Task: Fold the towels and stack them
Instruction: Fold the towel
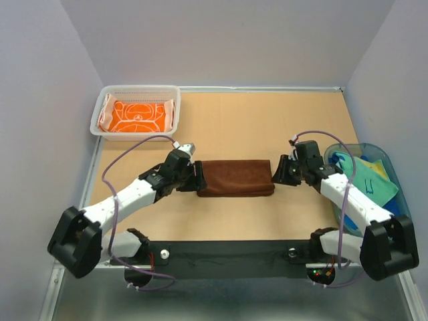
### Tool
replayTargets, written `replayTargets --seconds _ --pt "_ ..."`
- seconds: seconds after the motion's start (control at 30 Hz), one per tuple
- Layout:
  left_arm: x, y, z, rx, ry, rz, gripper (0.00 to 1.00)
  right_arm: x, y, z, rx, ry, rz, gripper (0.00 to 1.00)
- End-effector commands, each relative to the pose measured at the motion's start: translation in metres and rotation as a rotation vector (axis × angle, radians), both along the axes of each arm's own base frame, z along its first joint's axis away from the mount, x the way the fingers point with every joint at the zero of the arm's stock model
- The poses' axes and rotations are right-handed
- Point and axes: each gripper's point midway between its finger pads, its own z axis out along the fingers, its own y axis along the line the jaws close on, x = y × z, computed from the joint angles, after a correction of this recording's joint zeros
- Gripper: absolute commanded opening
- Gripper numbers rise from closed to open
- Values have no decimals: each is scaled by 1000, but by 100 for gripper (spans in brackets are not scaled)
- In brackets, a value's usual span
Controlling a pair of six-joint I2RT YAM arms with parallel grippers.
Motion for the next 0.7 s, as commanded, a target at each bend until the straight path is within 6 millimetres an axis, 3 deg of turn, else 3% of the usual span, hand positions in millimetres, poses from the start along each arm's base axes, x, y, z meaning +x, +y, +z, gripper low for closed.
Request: replayTargets --seconds 0.0,0.1,0.23,0.3,0.37,0.47,0.53,0.67 --pt "-13 -2 35 -74 -75 -6 69 -8 17 36 119 -84 68 37" --pt "-15 -1 50 -100 -106 -1 72 -9 21 52 136 -116 114 38" --pt "4 -10 77 -105 -152 4 72 9 32 72 126 -153 144 37" --pt "12 -17 71 -69 -131 -4 69 20 33 66 88 -136 135 37" --pt "25 -24 78 -51 -150 0 66 31 41 69 72 -152 140 37" --pt "33 -36 64 -9 -111 -16 58 39 50 52 41 -121 131 37" --pt "36 -38 44 42 -78 -3 52 38 53 34 21 -78 116 37" --pt "21 -35 0 87 5 -6 45 19 56 -2 25 10 100 37"
